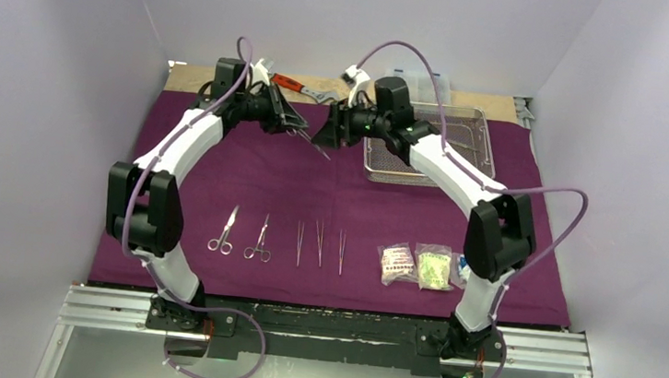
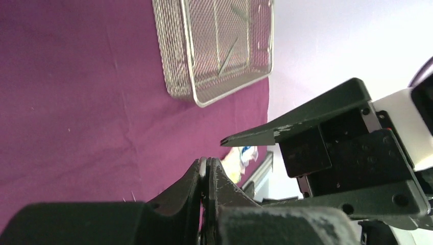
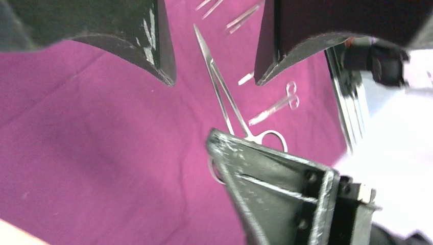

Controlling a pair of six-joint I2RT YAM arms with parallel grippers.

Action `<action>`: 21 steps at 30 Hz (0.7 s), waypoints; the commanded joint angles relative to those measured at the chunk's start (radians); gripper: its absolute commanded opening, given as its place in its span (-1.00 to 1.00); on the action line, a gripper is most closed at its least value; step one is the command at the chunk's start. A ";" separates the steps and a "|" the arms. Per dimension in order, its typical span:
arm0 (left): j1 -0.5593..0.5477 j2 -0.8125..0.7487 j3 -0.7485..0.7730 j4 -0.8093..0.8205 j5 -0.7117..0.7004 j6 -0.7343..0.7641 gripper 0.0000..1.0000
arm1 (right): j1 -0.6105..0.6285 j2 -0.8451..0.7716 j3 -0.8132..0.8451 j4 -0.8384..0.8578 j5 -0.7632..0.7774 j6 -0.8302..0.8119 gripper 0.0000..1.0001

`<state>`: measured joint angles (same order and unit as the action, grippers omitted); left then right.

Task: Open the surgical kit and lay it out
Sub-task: Place the medical item in the surgical kit.

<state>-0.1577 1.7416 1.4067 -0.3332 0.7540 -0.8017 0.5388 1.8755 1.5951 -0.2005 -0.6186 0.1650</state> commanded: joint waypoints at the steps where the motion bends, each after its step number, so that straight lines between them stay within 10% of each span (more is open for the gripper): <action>1: 0.012 -0.157 -0.016 0.153 -0.135 -0.044 -1.00 | -0.019 -0.173 -0.106 0.308 0.195 0.437 0.35; 8: 0.009 -0.321 -0.172 0.433 -0.472 -0.221 -1.00 | -0.034 -0.281 -0.242 0.409 0.492 1.042 0.51; 13: 0.009 -0.389 -0.233 0.492 -0.617 -0.351 -1.00 | -0.024 -0.204 -0.193 0.470 0.439 1.410 0.57; 21: 0.000 -0.429 -0.253 0.516 -0.658 -0.402 -1.00 | 0.056 -0.092 -0.126 0.555 0.468 1.627 0.46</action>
<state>-0.1574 1.3693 1.1782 0.1055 0.1558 -1.1591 0.5541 1.7790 1.4151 0.2661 -0.1970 1.6115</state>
